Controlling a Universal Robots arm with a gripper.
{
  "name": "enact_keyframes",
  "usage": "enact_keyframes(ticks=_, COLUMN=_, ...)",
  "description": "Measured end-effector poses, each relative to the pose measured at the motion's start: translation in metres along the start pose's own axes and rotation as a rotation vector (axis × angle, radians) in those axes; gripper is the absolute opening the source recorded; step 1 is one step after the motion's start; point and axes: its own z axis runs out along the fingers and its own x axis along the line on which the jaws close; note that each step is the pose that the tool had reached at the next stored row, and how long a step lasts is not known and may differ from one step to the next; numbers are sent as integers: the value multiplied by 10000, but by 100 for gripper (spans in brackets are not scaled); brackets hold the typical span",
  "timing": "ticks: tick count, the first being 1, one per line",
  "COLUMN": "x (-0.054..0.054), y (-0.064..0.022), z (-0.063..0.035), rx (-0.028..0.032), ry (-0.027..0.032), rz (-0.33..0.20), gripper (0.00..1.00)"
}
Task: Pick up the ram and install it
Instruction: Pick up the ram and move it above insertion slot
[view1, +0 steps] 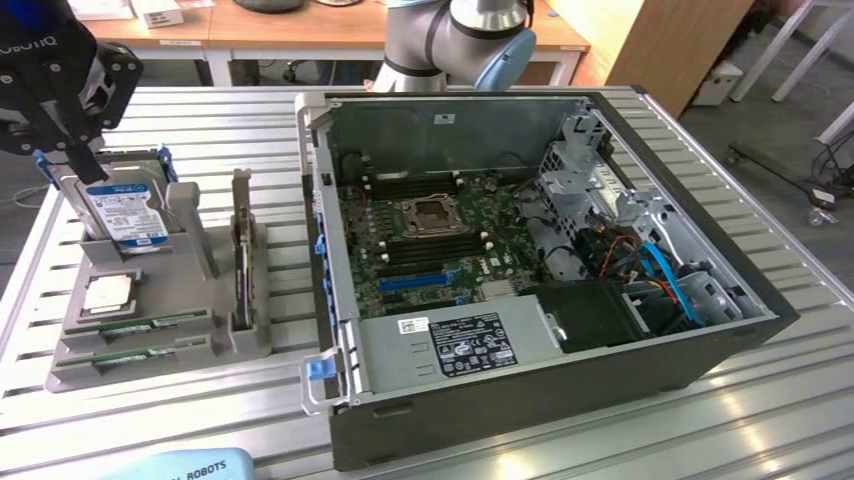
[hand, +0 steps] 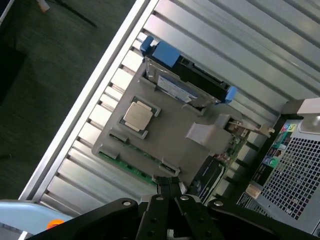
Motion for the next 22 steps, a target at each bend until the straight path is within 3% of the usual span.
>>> enact_keyframes(ticks=22, x=0, y=0, z=4, rx=-92, ry=179, rz=-4001, gripper=10)
